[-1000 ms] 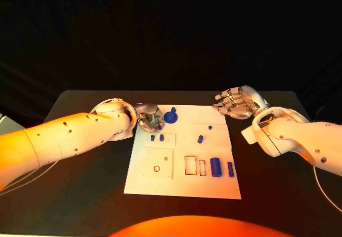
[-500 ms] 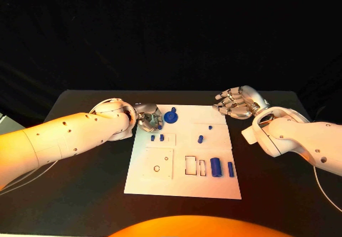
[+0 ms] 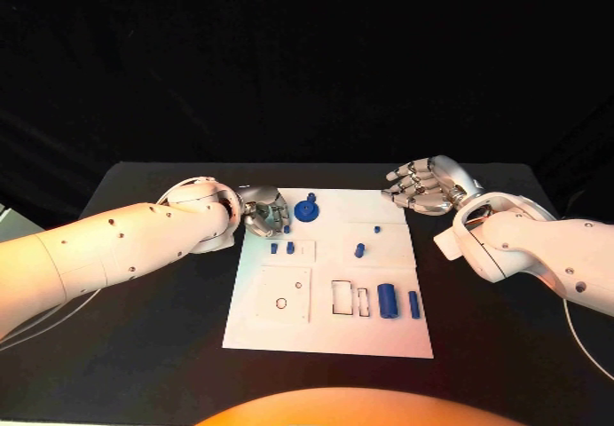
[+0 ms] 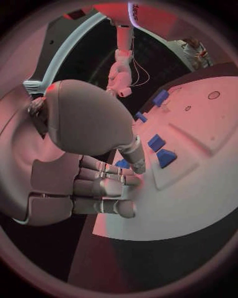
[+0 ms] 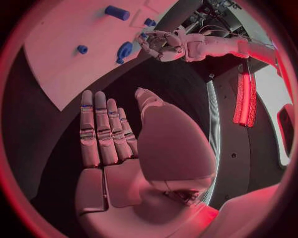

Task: Assemble the parts on the task board

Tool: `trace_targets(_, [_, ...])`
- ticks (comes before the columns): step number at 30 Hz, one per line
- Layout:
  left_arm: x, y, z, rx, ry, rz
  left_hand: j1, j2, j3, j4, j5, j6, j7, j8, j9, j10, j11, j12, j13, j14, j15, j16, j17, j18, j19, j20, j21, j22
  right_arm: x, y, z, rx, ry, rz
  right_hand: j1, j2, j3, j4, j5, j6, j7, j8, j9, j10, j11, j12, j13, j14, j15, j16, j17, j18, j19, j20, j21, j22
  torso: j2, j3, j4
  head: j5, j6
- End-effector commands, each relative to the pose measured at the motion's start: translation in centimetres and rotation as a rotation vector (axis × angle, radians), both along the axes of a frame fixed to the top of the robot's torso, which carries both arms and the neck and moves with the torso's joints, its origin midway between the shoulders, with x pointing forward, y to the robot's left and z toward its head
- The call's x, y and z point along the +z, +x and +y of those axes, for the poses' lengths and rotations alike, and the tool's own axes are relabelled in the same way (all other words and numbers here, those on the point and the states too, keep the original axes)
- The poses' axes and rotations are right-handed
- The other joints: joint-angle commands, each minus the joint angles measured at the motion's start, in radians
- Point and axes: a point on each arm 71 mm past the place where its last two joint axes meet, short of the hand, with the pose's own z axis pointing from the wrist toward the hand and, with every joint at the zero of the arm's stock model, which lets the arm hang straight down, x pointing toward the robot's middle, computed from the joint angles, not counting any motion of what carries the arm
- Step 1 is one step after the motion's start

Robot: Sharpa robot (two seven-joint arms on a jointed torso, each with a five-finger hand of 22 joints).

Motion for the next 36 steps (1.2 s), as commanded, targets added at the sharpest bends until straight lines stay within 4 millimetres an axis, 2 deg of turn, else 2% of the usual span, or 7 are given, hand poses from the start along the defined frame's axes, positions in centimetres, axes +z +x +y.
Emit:
trace_targets(1, [-0.1, 0.0, 0.4, 0.012, 0.003, 0.009, -0.008, -0.002, 0.001, -0.006, -0.006, -0.007, 0.001, -0.006, -0.002, -0.001, 0.005, -0.005, 0.001, -0.007, -0.002, 0.002, -0.001, 0.004, -0.007, 0.002, -0.007, -0.003, -0.3, 0.0, 0.1, 0.034, -0.028, 0.027, 0.016, -0.006, -0.005, -0.006, -0.007, -0.001, 0.029, 0.01, 0.0, -0.015, 0.0, -0.008, -0.011, -0.004, -0.002, -0.005, -0.004, 0.007, -0.002, -0.001, -0.001, -0.011, 0.0, -0.0008, -0.0002, 0.0, 0.002])
trace_targets(9, [0.8, 0.5, 2.0, 0.084, -0.125, -0.035, -0.006, 0.004, 0.001, -0.012, -0.006, 0.01, 0.014, -0.009, -0.002, 0.017, -0.001, 0.01, 0.012, -0.007, -0.006, 0.003, -0.007, 0.006, -0.009, -0.002, -0.007, -0.007, -0.5, 0.3, 0.1, 0.112, -0.178, -0.009, 0.139, -0.025, 0.081, -0.056, -0.084, 0.092, -0.019, 0.03, -0.005, 0.059, -0.051, -0.02, -0.038, 0.207, -0.08, 0.088, 0.032, 0.004, 0.2, -0.092, 0.122, 0.022, -0.001, -0.0001, -0.0007, -0.007, 0.01])
trace_targets(14, [2.3, 0.7, 3.8, 0.205, -0.416, 0.004, -0.026, 0.002, -0.008, -0.004, -0.002, 0.035, 0.038, -0.015, -0.002, -0.028, 0.027, -0.011, 0.008, -0.161, 0.015, -0.122, -0.3, 0.032, -0.13, 0.007, -0.11, -0.155, -0.8, 0.4, 0.7, 0.2, -0.361, -0.045, 0.134, -0.055, 0.132, -0.058, -0.091, 0.154, -0.046, 0.014, -0.015, 0.161, -0.086, -0.078, -0.036, 0.348, -0.119, 0.212, 0.133, 0.0, 0.284, -0.146, 0.261, 0.119, -0.002, 0.0023, -0.0011, -0.019, 0.015])
trace_targets(17, [3.1, 0.6, 4.9, 0.271, -0.598, 0.049, -0.025, 0.016, -0.002, -0.001, 0.004, 0.04, 0.043, -0.015, -0.002, -0.032, 0.03, -0.01, 0.008, -0.178, 0.017, -0.147, -0.343, 0.032, -0.131, 0.009, -0.122, -0.164, -1.0, 0.4, 1.1, 0.243, -0.469, -0.07, 0.118, -0.083, 0.184, -0.044, -0.093, 0.175, -0.059, -0.002, -0.018, 0.204, -0.09, -0.133, -0.033, 0.365, -0.128, 0.364, 0.256, -0.006, 0.301, -0.157, 0.384, 0.227, 0.0, 0.0023, -0.0011, -0.025, 0.018])
trace_targets(20, [3.9, 0.1, 6.1, 0.321, -0.785, 0.098, -0.02, 0.019, 0.0, -0.006, 0.005, 0.039, 0.046, -0.016, -0.002, -0.033, 0.032, -0.009, 0.009, -0.191, 0.017, -0.161, -0.372, 0.032, -0.13, 0.009, -0.125, -0.166, -1.2, 0.5, 1.5, 0.271, -0.58, -0.095, 0.094, -0.103, 0.233, -0.036, -0.097, 0.19, -0.065, -0.009, -0.006, 0.231, -0.095, -0.187, -0.028, 0.366, -0.128, 0.648, 0.463, -0.052, 0.329, -0.157, 0.755, 0.601, 0.001, 0.0001, -0.001, -0.035, 0.021])
trace_targets(25, [4.7, -0.6, 6.8, 0.341, -0.968, 0.157, -0.015, 0.02, 0.0, -0.016, 0.004, 0.041, 0.05, -0.016, -0.002, -0.047, 0.037, -0.013, 0.007, -0.203, 0.021, -0.175, -0.382, 0.032, -0.136, 0.012, -0.13, -0.17, -1.4, 0.9, 2.1, 0.275, -0.684, -0.134, 0.081, -0.11, 0.226, -0.05, -0.095, 0.183, -0.065, -0.016, 0.006, 0.196, -0.091, -0.225, -0.029, 0.364, -0.118, 0.892, 0.632, -0.08, 0.339, -0.148, 0.978, 0.831, 0.002, -0.0007, 0.0011, -0.051, 0.028])
trace_targets(36, [5.4, -1.6, 6.9, 0.329, -1.114, 0.218, -0.014, 0.022, -0.003, -0.023, 0.003, 0.033, 0.055, -0.021, -0.004, -0.063, 0.042, -0.017, 0.005, -0.213, 0.025, -0.181, -0.388, 0.032, -0.142, 0.015, -0.134, -0.172, -2.6, 1.1, 3.2, 0.287, -0.78, -0.137, 0.082, -0.106, 0.229, -0.054, -0.083, 0.183, -0.066, -0.021, 0.018, 0.185, -0.088, -0.226, -0.028, 0.36, -0.116, 1.024, 0.71, -0.095, 0.341, -0.138, 1.105, 0.966, 0.001, -0.0019, 0.0024, -0.065, 0.025])
